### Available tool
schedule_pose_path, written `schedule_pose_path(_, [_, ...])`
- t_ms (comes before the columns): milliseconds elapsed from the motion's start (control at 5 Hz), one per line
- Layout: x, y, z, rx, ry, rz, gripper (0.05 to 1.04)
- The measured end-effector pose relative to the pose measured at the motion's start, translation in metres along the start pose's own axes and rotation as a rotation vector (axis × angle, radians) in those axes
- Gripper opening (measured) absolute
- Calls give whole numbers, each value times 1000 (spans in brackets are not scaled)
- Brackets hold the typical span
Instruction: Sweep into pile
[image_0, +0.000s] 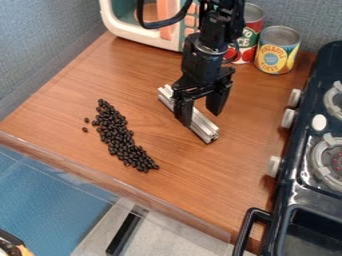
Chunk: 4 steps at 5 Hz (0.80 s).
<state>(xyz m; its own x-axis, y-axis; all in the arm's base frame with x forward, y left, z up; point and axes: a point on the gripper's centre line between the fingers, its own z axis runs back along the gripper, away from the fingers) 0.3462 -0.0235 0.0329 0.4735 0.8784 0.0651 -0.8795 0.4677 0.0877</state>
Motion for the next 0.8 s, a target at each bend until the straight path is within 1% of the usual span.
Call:
schedule_pose_path(200, [0,-6,6,-20,16,2,998])
schedule_pose_path(400, [8,-10,13,-47,22,14,998])
schedule_pose_path(600, [17,-12,8,-39,24,30,998])
schedule_pose_path(800, [26,-10,-1,-16,21,48,998])
